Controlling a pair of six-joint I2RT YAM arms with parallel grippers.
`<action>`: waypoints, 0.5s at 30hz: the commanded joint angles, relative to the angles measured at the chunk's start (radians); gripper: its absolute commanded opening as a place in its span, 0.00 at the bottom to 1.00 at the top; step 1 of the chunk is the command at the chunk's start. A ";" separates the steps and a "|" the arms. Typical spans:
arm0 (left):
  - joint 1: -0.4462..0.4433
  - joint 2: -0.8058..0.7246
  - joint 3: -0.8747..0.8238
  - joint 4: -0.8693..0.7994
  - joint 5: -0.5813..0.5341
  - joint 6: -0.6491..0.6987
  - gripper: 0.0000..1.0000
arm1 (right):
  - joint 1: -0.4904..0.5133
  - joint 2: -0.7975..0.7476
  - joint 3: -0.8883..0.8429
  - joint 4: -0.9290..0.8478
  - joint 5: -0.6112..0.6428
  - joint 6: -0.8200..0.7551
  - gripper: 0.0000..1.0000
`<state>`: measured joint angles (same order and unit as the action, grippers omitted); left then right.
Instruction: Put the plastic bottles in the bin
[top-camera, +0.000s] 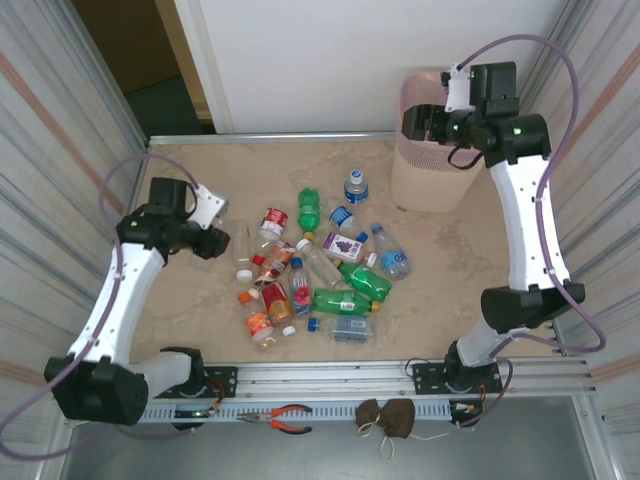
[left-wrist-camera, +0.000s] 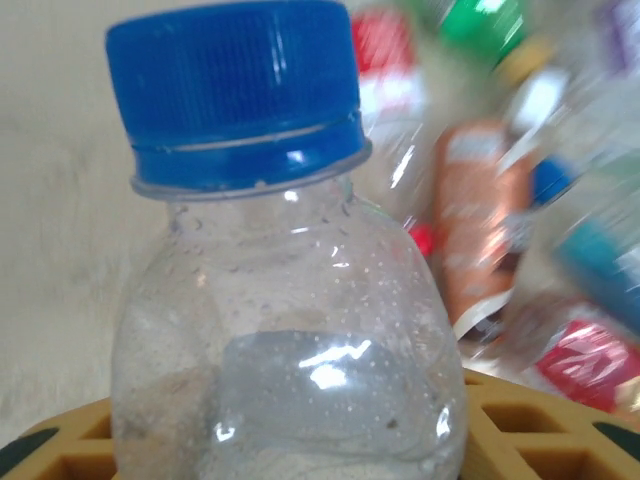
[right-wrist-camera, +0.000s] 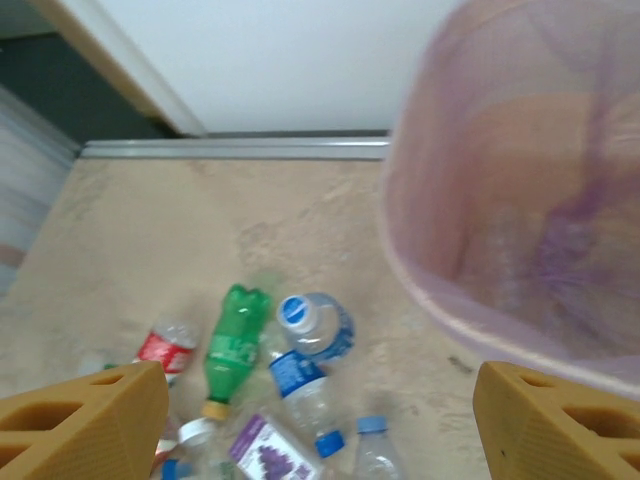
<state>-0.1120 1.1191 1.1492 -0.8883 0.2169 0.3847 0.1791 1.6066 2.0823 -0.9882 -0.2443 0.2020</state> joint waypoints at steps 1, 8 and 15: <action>-0.014 -0.052 0.071 0.059 0.254 -0.046 0.50 | 0.050 -0.110 -0.135 0.215 -0.103 0.056 0.80; -0.060 -0.170 -0.002 0.453 0.608 -0.237 0.47 | 0.175 -0.291 -0.454 0.637 -0.331 0.101 0.85; -0.211 -0.187 -0.058 0.767 0.723 -0.342 0.47 | 0.328 -0.343 -0.519 0.774 -0.479 0.025 0.85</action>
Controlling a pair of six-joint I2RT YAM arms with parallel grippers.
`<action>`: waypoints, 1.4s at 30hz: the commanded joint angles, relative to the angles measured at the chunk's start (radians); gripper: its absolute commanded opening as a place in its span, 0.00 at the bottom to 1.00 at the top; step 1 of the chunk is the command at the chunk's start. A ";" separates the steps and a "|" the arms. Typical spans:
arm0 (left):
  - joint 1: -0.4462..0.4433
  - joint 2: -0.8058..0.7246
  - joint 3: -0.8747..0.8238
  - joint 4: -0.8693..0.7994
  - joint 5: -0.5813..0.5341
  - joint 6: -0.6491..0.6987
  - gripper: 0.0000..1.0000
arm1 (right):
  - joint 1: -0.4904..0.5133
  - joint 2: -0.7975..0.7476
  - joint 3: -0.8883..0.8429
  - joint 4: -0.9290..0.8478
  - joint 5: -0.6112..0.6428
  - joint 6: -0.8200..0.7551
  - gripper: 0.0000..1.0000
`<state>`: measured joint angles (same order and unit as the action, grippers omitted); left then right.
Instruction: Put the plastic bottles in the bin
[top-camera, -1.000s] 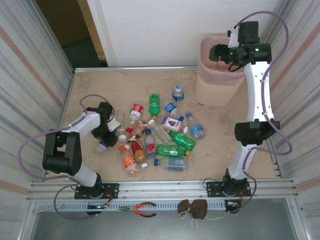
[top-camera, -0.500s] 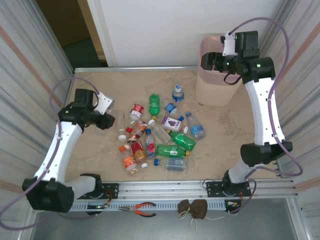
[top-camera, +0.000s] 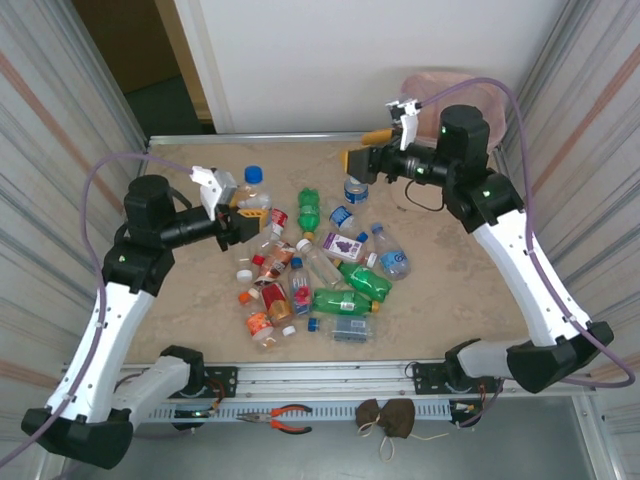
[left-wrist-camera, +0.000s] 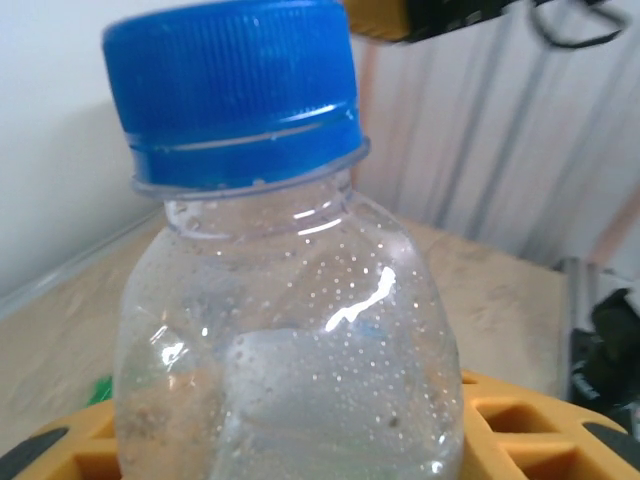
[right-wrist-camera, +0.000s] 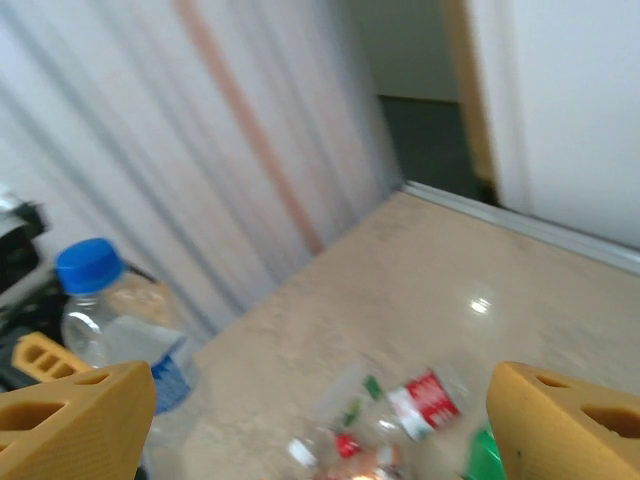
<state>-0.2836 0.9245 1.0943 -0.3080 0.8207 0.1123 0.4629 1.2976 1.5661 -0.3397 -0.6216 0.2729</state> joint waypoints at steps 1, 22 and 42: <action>-0.065 0.023 0.006 0.194 0.130 -0.062 0.46 | 0.069 -0.035 -0.002 0.129 -0.120 -0.064 0.85; -0.336 0.159 0.075 0.293 0.163 0.064 0.46 | 0.264 -0.045 0.020 -0.019 -0.168 -0.284 0.66; -0.343 0.148 0.064 0.309 0.138 0.067 0.58 | 0.268 -0.049 0.041 -0.056 -0.118 -0.275 0.26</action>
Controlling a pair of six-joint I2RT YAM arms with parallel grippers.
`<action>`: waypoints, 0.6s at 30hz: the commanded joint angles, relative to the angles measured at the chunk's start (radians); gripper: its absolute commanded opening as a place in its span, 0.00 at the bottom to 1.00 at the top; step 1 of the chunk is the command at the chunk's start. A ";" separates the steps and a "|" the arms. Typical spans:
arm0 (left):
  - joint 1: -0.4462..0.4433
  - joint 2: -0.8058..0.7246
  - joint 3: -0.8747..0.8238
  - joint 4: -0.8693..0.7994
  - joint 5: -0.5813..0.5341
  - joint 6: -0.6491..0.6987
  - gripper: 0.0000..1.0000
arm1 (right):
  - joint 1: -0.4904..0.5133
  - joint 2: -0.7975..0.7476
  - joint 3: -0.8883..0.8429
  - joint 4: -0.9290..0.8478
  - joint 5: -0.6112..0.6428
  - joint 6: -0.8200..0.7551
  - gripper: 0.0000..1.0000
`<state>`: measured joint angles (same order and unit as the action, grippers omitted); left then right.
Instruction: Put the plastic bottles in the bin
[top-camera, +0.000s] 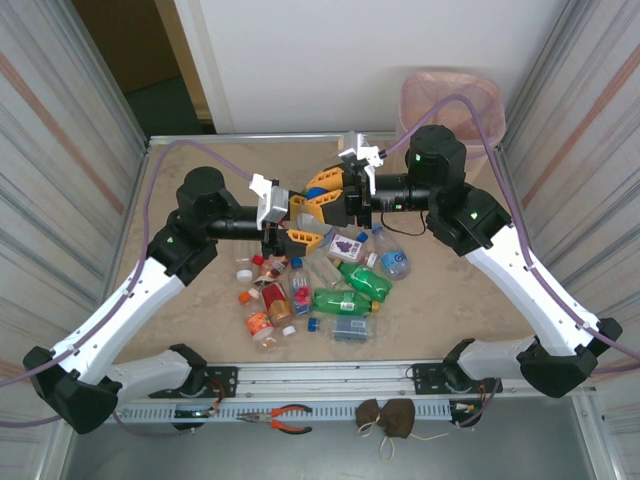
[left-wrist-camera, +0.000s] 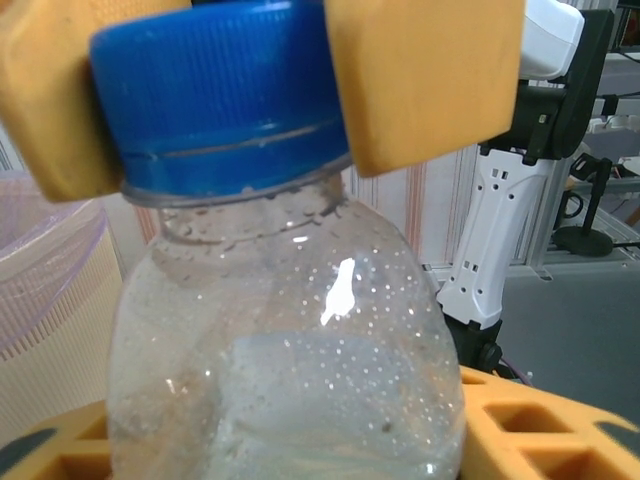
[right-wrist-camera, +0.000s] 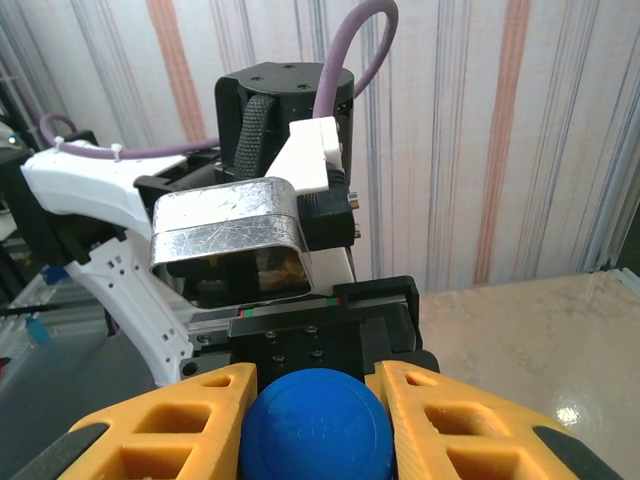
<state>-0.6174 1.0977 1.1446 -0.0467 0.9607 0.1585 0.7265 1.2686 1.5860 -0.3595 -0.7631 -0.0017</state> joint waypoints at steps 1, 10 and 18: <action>-0.009 -0.032 0.011 0.042 -0.021 0.025 0.64 | 0.003 -0.019 0.027 -0.042 0.034 -0.004 0.26; 0.023 -0.108 -0.033 -0.056 -0.290 0.009 0.82 | -0.166 0.018 0.085 -0.058 0.125 0.055 0.23; 0.097 -0.114 -0.019 -0.209 -0.498 -0.076 0.81 | -0.448 0.132 0.226 -0.070 0.241 0.114 0.22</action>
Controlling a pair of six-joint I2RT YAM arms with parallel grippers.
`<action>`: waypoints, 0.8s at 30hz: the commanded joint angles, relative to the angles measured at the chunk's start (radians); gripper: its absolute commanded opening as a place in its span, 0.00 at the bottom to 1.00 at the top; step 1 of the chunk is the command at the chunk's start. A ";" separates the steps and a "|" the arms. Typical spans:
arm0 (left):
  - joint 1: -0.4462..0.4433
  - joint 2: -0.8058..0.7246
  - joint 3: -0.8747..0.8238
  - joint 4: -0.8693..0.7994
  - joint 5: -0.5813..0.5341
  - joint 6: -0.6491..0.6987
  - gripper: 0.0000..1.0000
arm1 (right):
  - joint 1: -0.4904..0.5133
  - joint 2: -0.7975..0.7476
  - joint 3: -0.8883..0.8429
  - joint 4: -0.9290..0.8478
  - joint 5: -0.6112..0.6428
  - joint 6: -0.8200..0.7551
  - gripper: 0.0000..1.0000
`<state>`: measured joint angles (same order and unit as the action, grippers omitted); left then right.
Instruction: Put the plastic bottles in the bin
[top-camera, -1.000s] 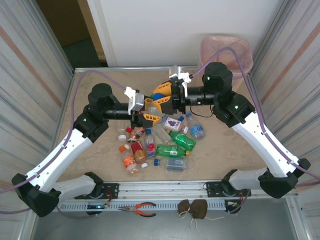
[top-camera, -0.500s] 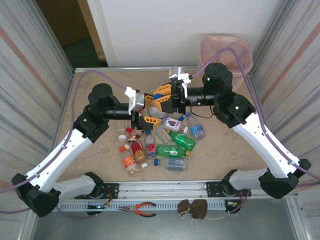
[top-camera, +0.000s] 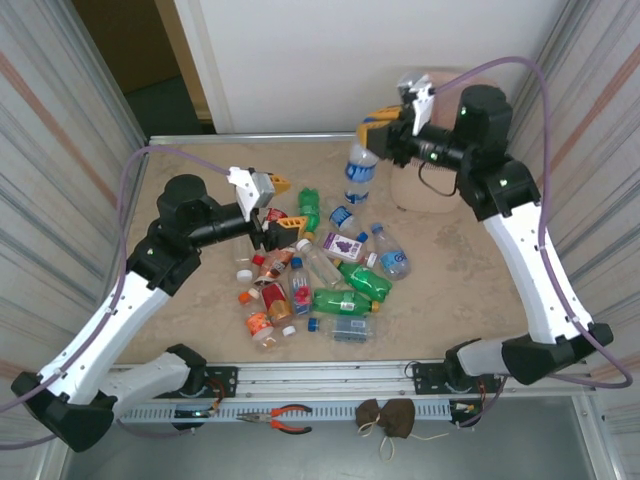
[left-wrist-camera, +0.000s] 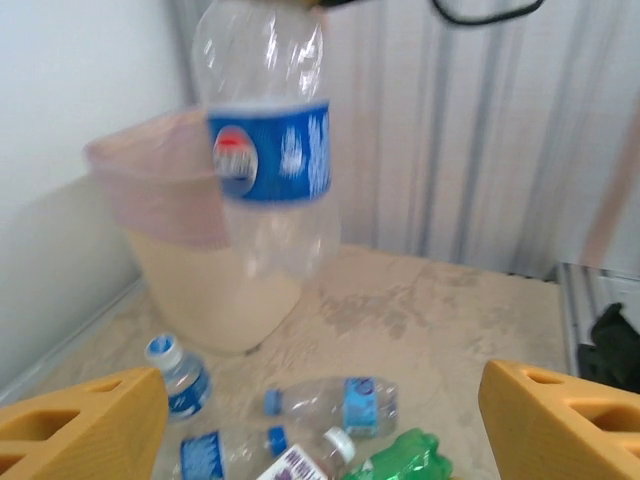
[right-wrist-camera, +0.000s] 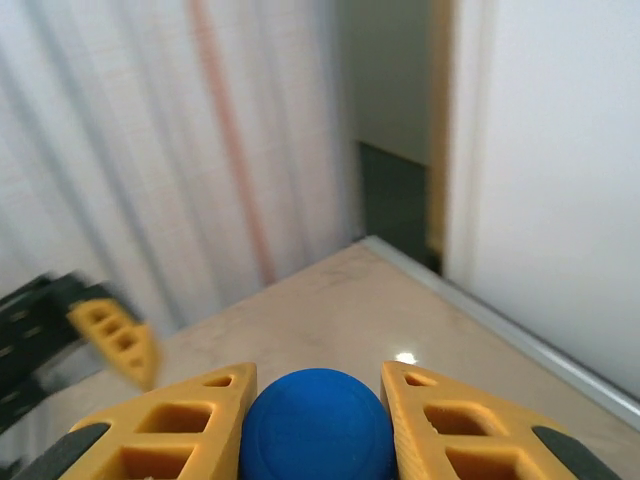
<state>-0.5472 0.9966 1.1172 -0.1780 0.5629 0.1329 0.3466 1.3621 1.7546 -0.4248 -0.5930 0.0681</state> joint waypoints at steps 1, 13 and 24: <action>0.034 -0.014 0.008 -0.086 -0.103 -0.065 0.81 | -0.098 0.054 0.079 -0.005 0.083 0.047 0.22; 0.090 0.018 0.018 -0.189 -0.120 -0.145 0.81 | -0.368 0.458 0.531 -0.165 0.232 0.056 0.17; 0.092 0.020 -0.022 -0.196 -0.173 -0.117 0.81 | -0.409 0.798 0.844 -0.423 0.344 -0.026 0.19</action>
<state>-0.4595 1.0328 1.1156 -0.3717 0.4164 0.0101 -0.0605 2.1292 2.5591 -0.7528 -0.2951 0.0788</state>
